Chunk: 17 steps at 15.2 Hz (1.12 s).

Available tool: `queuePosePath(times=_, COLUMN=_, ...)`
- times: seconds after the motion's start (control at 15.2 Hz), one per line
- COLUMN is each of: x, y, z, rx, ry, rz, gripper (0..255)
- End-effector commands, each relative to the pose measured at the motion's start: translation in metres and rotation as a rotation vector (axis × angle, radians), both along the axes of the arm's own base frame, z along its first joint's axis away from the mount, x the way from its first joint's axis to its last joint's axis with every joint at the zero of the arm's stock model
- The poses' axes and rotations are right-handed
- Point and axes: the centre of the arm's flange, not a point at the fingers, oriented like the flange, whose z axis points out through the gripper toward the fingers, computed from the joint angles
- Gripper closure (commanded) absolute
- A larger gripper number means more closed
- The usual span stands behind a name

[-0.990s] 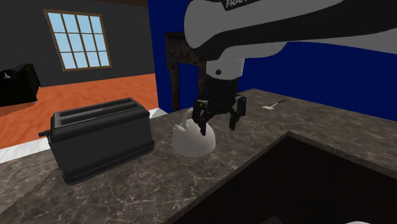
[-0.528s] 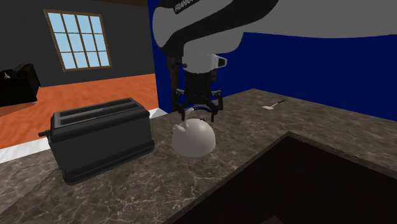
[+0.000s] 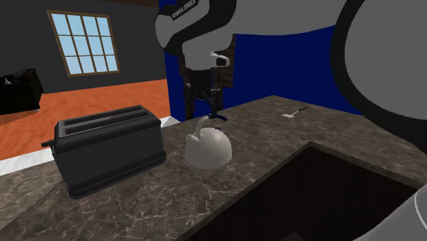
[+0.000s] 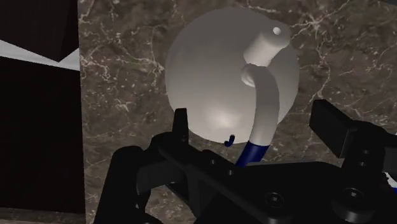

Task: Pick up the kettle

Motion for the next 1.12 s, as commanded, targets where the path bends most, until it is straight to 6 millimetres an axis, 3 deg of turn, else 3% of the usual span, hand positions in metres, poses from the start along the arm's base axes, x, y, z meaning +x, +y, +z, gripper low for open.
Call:
queuePosePath(times=0.0, x=0.024, y=-0.008, z=0.0, rx=0.0, ry=-0.006, rz=-0.142, gripper=0)
queuePosePath(times=0.13, x=0.044, y=-0.02, z=0.001, rx=0.0, ry=-0.011, rz=-0.256, gripper=0)
queuePosePath(times=0.73, x=0.043, y=-0.02, z=-0.039, rx=0.0, ry=-0.011, rz=-0.256, gripper=0)
queuePosePath(times=0.79, x=0.044, y=-0.02, z=-0.038, rx=0.0, ry=-0.011, rz=-0.256, gripper=255)
queuePosePath(times=1.06, x=0.044, y=-0.019, z=-0.037, rx=0.0, ry=-0.011, rz=-0.256, gripper=255)
